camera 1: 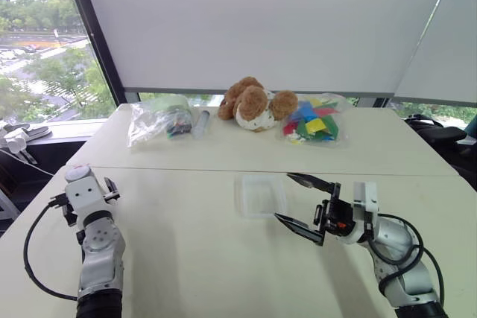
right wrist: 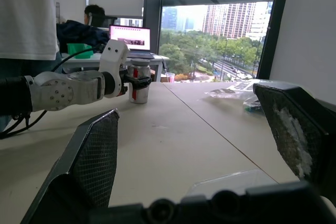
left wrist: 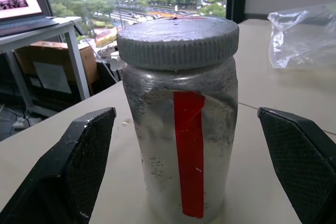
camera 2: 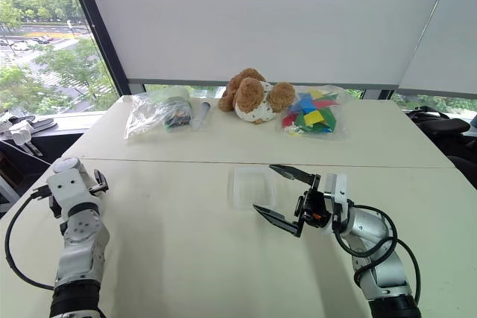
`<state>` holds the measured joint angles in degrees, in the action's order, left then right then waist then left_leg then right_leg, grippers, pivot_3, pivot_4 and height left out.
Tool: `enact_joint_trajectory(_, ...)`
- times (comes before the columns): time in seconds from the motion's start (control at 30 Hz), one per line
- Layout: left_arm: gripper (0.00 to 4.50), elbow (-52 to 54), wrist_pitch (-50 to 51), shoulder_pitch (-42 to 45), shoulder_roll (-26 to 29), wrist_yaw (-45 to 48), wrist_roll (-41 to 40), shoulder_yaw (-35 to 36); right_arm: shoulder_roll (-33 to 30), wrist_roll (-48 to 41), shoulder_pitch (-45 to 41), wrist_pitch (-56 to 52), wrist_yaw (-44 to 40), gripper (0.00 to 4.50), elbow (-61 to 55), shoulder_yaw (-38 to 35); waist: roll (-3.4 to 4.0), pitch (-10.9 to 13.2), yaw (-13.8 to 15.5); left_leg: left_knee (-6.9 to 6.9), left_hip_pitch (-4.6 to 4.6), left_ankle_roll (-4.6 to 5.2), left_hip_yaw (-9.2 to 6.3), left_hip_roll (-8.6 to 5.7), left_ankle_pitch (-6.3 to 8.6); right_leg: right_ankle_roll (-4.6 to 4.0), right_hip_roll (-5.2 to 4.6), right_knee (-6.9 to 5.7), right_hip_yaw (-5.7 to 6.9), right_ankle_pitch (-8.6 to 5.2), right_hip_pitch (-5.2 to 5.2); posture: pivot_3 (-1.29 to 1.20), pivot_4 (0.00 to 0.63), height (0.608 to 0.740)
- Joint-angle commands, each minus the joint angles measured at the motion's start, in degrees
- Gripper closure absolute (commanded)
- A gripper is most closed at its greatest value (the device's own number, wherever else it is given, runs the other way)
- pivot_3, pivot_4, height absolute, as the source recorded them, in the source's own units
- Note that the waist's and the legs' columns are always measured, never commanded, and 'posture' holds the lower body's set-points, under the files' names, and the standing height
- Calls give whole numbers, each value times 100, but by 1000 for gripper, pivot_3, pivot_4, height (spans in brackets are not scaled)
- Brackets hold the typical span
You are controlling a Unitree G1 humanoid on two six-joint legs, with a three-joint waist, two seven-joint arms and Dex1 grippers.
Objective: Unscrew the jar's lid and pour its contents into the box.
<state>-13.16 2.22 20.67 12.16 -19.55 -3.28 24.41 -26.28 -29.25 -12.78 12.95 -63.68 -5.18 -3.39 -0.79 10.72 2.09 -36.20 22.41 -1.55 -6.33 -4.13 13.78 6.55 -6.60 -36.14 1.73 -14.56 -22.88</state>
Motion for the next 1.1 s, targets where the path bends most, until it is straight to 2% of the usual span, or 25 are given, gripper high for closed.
enact_joint_trajectory(0.03,28,-142,-297,177,145,-144,17,131,10,15,-56,65,58,0,-148,-8,0,0,4,0,0,0,-1,0,0,0,1,0,0,0,0,0,150,740)
enact_joint_trajectory(0.47,28,-1493,-768,770,630,27,21,21,-12,54,45,13,206,0,-313,-5,0,0,1,-2,0,-5,0,-2,-3,2,1,-1,1,5,0,0,150,740)
enact_joint_trajectory(0.57,913,-1698,-730,869,653,88,-60,22,-27,71,15,-34,280,0,-352,-7,0,0,-1,-2,0,-6,0,-2,-4,2,2,-2,1,6,0,0,150,740)
enact_joint_trajectory(0.67,2247,-1642,-768,838,627,156,-107,-14,-41,94,-41,-91,360,0,-384,-5,-1,-1,-3,-3,0,-7,0,-2,-4,3,2,-2,0,7,0,0,150,740)
enact_joint_trajectory(0.73,2283,-1349,-799,664,667,431,-231,-21,-67,111,-64,-152,428,0,-458,-8,-1,-1,-11,-3,0,-7,0,-2,-4,3,2,-2,0,7,0,0,150,740)
enact_joint_trajectory(0.8,2283,-923,-852,479,735,1101,-646,30,-124,102,-61,-249,501,0,-585,-42,-1,-1,-31,0,0,-7,1,0,-4,2,1,-3,-1,7,-2,0,150,740)
enact_joint_trajectory(0.93,2283,776,38,-54,1326,4073,-2688,-88,-486,-118,-102,-861,647,0,-1037,-186,-4,3,-115,1,11,-8,-1,11,-5,-3,0,-4,-1,10,-15,0,150,740)
enact_joint_trajectory(1.03,2283,1885,1398,-604,2328,5749,-3703,-418,-878,-534,-245,-2008,1034,0,-1633,-170,1,5,-169,0,18,-9,-3,12,-6,-8,-9,-2,-2,10,-19,0,150,740)
enact_joint_trajectory(1.1,2283,2390,1855,-819,2921,6565,-3881,-792,-1065,-988,-487,-2787,1214,0,-2031,-55,18,2,-188,4,15,-7,-1,11,-5,-25,-14,0,-4,1,-19,0,150,740)
